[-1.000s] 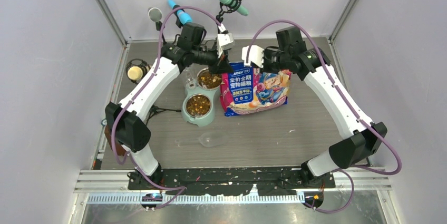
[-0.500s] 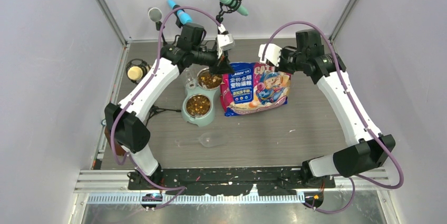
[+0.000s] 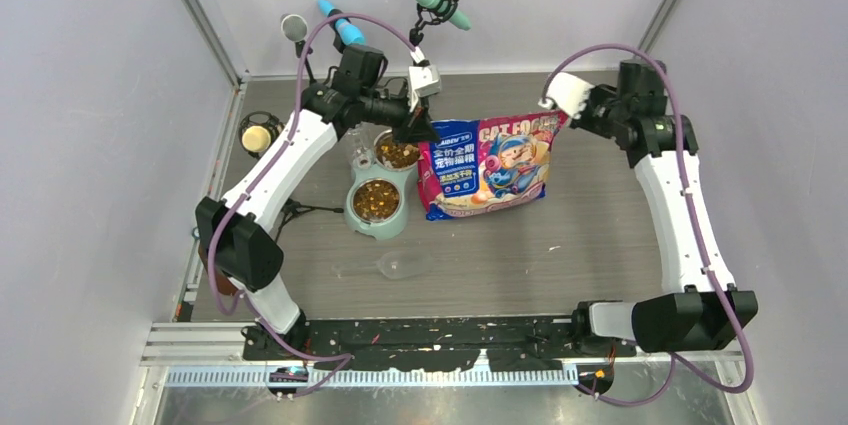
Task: Serve the pet food
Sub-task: Close the pet food bag at the center of the board.
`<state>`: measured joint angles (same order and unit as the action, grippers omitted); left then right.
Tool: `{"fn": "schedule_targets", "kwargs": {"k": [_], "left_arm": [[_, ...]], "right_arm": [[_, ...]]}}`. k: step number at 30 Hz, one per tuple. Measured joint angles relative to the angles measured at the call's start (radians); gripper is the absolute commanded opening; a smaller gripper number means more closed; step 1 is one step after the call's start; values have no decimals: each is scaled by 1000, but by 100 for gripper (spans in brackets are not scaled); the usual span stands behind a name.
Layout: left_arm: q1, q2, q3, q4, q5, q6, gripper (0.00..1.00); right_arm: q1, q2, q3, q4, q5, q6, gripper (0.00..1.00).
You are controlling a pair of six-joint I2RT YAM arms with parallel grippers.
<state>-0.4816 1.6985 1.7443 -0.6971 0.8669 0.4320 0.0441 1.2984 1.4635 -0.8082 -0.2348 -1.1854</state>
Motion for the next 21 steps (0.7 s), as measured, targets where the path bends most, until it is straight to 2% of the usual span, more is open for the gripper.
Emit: {"fn": "schedule_targets", "kwargs": {"k": [6,10,12,13,15,17,21], "left_arm": [[32,-14,-6,-53,-2,-1,1],[39,-17,-6,-58,6,-16,43],[42,-19,-6,-67,9,-27,50],[45,-21,-6,-71,8,-35,52],[50,-26,-6,-76,8,-47,54],[51,-29,-6,-79,8,-54,54],[51,-32,-6,-80,10,-57,56]], "right_arm": [[-137,-13,-33,72,233,-19,5],[-141,-14,-35,90,248,-10,6],[-141,-17,-35,100,230,13,22],[-140,-18,-35,105,214,31,41],[-140,-26,-35,108,172,68,61],[-138,-42,-34,111,120,102,69],[-117,-90,-29,111,-31,150,77]]}}
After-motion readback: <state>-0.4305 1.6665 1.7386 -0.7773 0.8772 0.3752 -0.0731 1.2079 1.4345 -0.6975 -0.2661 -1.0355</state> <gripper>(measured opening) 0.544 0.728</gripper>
